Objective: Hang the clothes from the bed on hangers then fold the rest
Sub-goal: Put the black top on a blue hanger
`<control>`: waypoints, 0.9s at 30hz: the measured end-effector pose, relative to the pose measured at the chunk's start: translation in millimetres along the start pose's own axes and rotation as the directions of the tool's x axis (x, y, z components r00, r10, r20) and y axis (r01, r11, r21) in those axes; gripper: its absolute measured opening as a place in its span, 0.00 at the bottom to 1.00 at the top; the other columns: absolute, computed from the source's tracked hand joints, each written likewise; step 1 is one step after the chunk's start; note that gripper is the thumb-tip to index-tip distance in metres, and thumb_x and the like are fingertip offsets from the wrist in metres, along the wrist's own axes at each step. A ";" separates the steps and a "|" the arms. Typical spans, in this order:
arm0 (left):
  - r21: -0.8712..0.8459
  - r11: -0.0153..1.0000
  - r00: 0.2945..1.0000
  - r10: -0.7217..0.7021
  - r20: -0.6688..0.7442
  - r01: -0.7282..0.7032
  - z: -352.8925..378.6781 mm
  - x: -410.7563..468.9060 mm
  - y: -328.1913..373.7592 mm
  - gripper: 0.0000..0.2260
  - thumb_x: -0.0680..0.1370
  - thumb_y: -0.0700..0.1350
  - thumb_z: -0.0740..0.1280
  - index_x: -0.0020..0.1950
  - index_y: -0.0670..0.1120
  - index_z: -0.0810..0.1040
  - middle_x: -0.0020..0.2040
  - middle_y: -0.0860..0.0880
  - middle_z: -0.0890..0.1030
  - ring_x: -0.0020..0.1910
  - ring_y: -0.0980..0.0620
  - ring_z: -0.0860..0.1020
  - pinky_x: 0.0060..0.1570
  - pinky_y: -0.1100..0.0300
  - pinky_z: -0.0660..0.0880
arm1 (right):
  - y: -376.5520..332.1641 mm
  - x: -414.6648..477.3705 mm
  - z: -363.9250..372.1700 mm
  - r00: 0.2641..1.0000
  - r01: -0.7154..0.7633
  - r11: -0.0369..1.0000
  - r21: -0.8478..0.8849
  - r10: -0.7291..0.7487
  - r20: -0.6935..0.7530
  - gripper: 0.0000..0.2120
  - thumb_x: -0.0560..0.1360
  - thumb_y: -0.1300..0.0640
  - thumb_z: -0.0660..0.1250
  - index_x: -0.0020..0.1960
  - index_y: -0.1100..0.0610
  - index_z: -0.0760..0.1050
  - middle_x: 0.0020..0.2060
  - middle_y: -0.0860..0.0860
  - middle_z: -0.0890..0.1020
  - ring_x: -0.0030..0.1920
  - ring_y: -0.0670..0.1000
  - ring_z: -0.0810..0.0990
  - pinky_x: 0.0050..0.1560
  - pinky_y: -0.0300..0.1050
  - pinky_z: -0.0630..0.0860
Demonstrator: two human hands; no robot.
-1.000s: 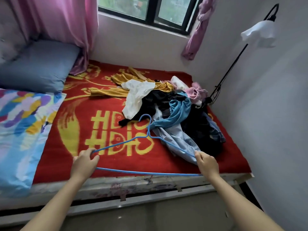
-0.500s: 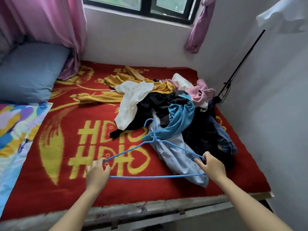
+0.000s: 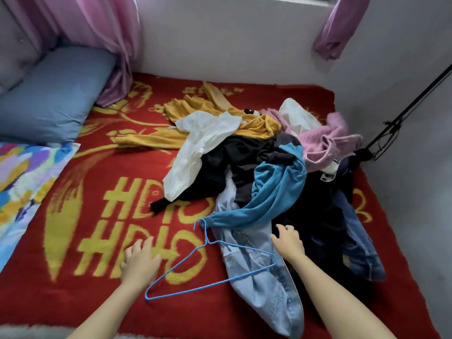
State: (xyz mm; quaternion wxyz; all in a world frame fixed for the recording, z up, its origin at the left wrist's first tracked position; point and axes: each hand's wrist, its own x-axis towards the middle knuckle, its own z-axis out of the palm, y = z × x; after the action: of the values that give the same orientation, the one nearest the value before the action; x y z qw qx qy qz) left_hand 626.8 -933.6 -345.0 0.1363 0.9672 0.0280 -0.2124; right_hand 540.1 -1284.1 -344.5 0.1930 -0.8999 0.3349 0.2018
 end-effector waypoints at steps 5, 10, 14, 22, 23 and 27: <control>-0.052 0.999 1.000 0.003 0.003 -0.003 -3.3 29.2 20.0 0.25 0.78 0.48 0.61 0.74 0.48 0.61 0.73 0.45 0.63 0.71 0.43 0.59 0.66 0.50 0.61 | -10.0 51.6 1.6 0.998 -0.002 0.995 0.103 -0.005 0.067 0.26 0.79 0.50 0.59 0.75 0.54 0.57 0.72 0.57 0.60 0.70 0.58 0.62 0.65 0.50 0.65; -0.023 1.000 1.000 0.010 -0.004 -0.010 -11.1 66.1 18.5 0.23 0.78 0.48 0.62 0.73 0.47 0.64 0.72 0.43 0.64 0.71 0.44 0.61 0.68 0.52 0.59 | -14.4 105.2 4.0 0.985 0.169 0.958 -0.234 -0.154 0.081 0.33 0.78 0.51 0.61 0.77 0.48 0.47 0.76 0.58 0.47 0.71 0.59 0.60 0.64 0.51 0.67; 0.016 0.996 0.996 -0.090 0.009 0.090 -18.4 84.0 -1.1 0.23 0.79 0.49 0.61 0.73 0.48 0.63 0.73 0.43 0.63 0.71 0.42 0.59 0.68 0.51 0.60 | -18.5 144.7 6.4 0.918 0.365 0.698 -0.616 -0.382 0.111 0.37 0.77 0.61 0.60 0.77 0.49 0.42 0.76 0.60 0.44 0.73 0.59 0.54 0.64 0.52 0.64; 0.049 0.977 0.974 -0.211 0.080 0.207 1.0 79.4 -25.1 0.24 0.78 0.51 0.63 0.72 0.48 0.65 0.72 0.44 0.65 0.69 0.42 0.63 0.67 0.53 0.62 | -45.1 175.8 10.5 0.856 0.381 0.544 -0.748 -0.513 0.063 0.16 0.74 0.58 0.66 0.61 0.56 0.74 0.72 0.64 0.61 0.74 0.63 0.55 0.67 0.60 0.62; 0.059 0.975 0.970 -0.217 0.105 0.212 4.4 78.1 -24.3 0.23 0.78 0.52 0.63 0.72 0.49 0.65 0.72 0.45 0.65 0.70 0.43 0.63 0.67 0.53 0.61 | -44.8 179.0 12.8 0.864 0.404 0.561 -0.722 -0.494 0.099 0.15 0.77 0.60 0.62 0.63 0.56 0.71 0.73 0.61 0.59 0.75 0.61 0.52 0.68 0.59 0.58; 0.057 0.980 0.962 -0.199 0.185 0.191 11.7 74.9 -16.3 0.20 0.79 0.52 0.61 0.70 0.50 0.66 0.72 0.46 0.65 0.71 0.45 0.61 0.68 0.54 0.61 | -41.1 174.7 14.7 0.938 0.288 0.784 -0.549 -0.346 -0.002 0.14 0.78 0.62 0.54 0.63 0.54 0.67 0.63 0.52 0.73 0.68 0.56 0.65 0.62 0.49 0.66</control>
State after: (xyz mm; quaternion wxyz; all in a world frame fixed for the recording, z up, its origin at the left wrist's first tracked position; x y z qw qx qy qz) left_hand 688.3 -921.4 -390.7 0.0983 0.9375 0.1059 -0.3167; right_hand 685.9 -1339.9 -434.2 -0.0550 -0.9698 0.1175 0.2064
